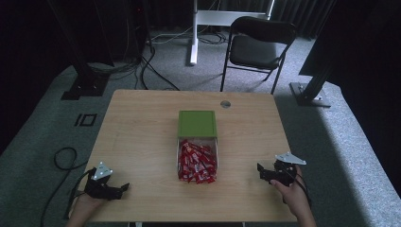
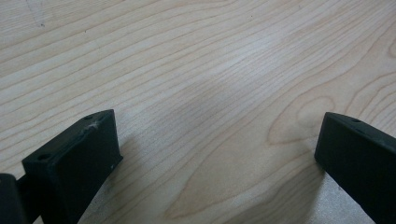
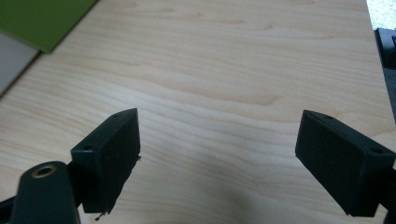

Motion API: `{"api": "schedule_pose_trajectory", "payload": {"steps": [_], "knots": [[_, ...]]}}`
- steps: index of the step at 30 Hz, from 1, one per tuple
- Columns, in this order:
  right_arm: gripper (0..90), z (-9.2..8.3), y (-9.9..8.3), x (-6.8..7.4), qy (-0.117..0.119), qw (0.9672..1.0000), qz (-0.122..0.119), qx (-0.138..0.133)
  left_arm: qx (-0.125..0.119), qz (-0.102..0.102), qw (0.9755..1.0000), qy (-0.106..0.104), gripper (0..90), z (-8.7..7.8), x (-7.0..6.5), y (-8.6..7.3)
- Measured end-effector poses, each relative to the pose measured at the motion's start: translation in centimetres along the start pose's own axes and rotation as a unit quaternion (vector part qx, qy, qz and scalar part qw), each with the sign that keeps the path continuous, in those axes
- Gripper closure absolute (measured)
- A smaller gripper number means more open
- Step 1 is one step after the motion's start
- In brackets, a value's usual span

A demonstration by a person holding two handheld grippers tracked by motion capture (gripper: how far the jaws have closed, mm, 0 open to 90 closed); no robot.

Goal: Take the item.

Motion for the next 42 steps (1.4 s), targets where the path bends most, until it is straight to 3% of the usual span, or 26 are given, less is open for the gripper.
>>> {"api": "schedule_pose_trajectory", "payload": {"steps": [24, 42], "knots": [[14.1, -1.4, 4.0, 2.8, 0.042, 0.9981, -0.019, -0.041, 0.001, 0.000, 1.0000, 0.000, 0.7, 0.0, 0.0, 0.0], [14.1, -1.6, 6.7, 6.1, 0.079, 0.9938, -0.046, -0.063, 0.000, 0.000, 1.0000, 0.000, 0.7, 0.0, 0.0, 0.0]]}}
Point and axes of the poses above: each handheld gripper's, and its own axes: z roughly forward along the jaws, y roughly out of its top, x roughly to its left, the point moved 1 cm from there along z, roughly forward along the jaws, and after that the axes turned 3 degrees about y, right-handed, at the moved point
